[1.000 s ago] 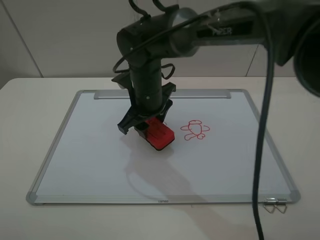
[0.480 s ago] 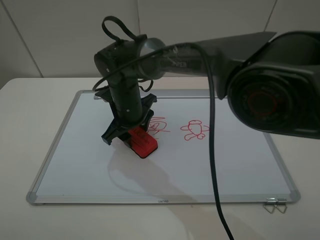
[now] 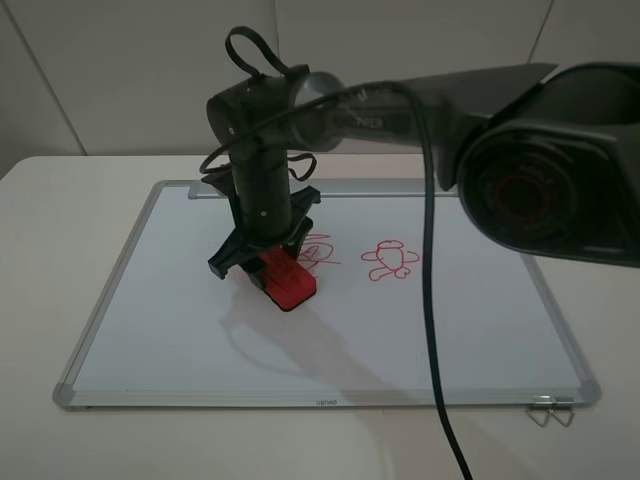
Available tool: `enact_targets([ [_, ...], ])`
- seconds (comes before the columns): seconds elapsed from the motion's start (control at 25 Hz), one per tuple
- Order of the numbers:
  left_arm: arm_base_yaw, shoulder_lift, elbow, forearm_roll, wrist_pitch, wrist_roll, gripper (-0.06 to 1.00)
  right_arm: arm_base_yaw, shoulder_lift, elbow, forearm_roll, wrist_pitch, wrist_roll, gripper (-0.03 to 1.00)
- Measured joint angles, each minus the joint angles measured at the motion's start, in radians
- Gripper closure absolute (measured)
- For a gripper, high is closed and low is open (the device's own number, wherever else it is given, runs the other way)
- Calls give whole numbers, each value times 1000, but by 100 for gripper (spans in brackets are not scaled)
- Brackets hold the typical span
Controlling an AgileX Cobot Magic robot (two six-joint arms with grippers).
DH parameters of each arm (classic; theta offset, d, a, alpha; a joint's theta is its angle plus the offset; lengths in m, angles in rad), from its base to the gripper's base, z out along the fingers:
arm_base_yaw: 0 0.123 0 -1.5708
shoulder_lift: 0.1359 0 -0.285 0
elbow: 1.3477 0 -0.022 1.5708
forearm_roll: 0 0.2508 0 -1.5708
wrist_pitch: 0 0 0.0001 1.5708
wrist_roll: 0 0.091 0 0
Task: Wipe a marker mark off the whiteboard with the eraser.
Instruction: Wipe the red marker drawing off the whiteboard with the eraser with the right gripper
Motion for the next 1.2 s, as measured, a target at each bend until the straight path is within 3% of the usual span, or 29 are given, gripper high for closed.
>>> enact_targets([
  [0.56, 0, 0, 0, 0, 0, 0, 16, -203, 6, -3, -95, -85, 0, 47],
  [0.96, 0, 0, 0, 0, 0, 0, 16, -200, 8, -3, -72, -87, 0, 47],
  [1.2, 0, 0, 0, 0, 0, 0, 16, -147, 8, -3, -46, -59, 0, 47],
])
